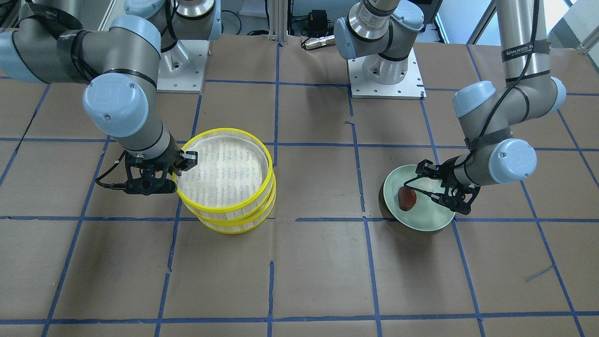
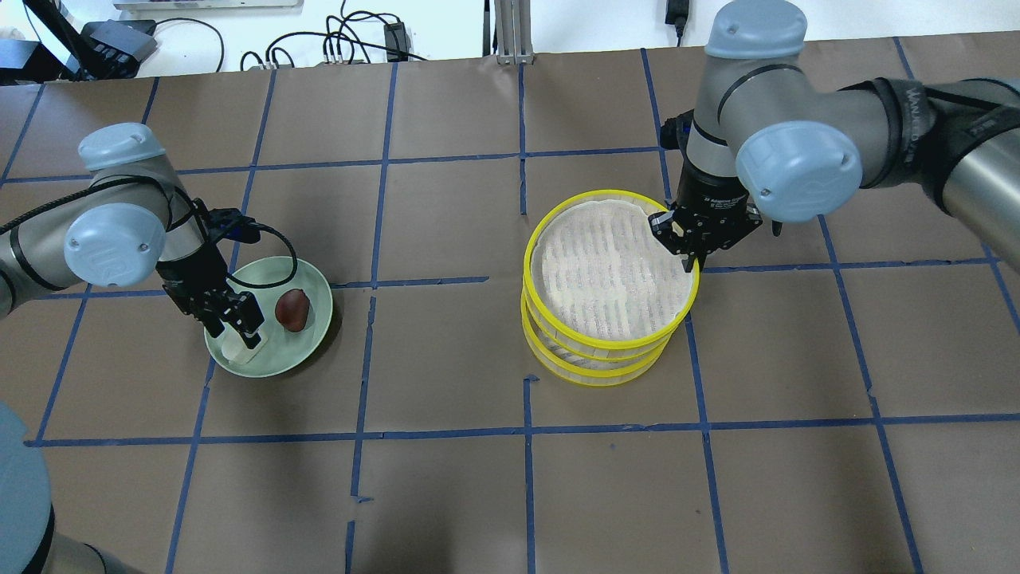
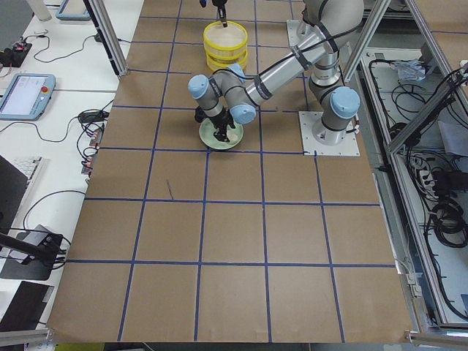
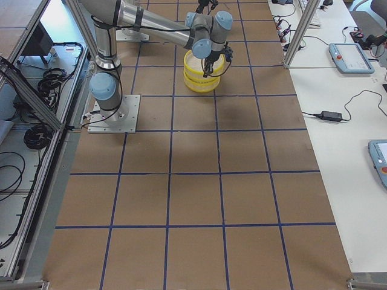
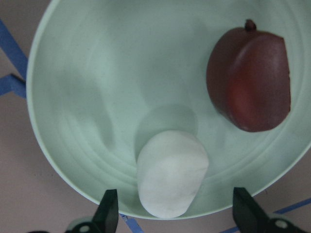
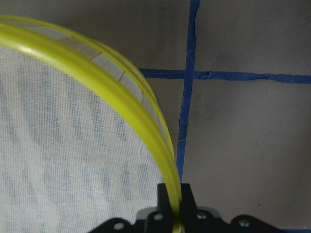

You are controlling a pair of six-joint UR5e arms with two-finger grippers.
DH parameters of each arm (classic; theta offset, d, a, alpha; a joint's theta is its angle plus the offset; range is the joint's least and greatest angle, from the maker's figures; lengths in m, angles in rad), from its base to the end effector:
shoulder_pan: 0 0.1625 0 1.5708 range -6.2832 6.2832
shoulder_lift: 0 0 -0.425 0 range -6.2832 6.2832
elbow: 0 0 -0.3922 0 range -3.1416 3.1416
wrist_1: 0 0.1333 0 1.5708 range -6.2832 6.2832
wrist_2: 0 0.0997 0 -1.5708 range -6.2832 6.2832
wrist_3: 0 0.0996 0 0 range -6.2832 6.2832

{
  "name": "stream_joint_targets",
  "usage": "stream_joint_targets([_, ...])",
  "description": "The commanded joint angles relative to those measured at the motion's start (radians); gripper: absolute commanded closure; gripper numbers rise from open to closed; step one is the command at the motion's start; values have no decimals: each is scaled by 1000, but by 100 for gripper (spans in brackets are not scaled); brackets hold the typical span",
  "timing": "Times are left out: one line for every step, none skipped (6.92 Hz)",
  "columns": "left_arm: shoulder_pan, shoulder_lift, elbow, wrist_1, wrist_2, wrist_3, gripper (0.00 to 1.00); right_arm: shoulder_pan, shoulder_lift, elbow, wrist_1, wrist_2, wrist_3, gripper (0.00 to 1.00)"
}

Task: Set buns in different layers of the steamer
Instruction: 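Grasp the white bun with left gripper while right gripper lifts the top steamer tier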

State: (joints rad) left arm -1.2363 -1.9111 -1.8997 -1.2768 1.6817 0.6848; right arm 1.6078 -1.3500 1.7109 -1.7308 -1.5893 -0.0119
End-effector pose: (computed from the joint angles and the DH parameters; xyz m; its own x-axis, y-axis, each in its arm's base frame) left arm 0.0506 -0.5180 0.1912 -0.9306 0.3328 0.1520 0.3656 0.8629 0.3490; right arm 0.1513 -0.5326 0.3212 -0.9985 -0.0523 0.0158 -0.0481 0.9787 0.1998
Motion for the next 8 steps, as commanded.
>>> stream_joint_targets([0,-14,-1,0,-7,-1,59,-75,-12,-109,153,0,-43,92])
stream_joint_targets([0,-17,-1,0,-11,-2,77,-115,-33,-144,227,0,-93,90])
stream_joint_targets([0,-19,4,0,-13,-7,90,-165,-41,-155,275,-4,-109,90])
stream_joint_targets([0,-7,16,2,-13,-16,93,-189,-69,-154,280,-11,-149,90])
stream_joint_targets([-33,27,43,-15,-10,-63,96,-204,-73,-140,278,-38,-233,91])
stream_joint_targets([-120,53,95,-21,-10,-171,98,-215,-74,-139,278,-66,-288,91])
stream_joint_targets([-215,78,147,-70,-14,-233,98,-229,-74,-139,280,-81,-293,91])
stream_joint_targets([-276,83,178,-59,-212,-345,98,-233,-74,-139,278,-83,-330,91])
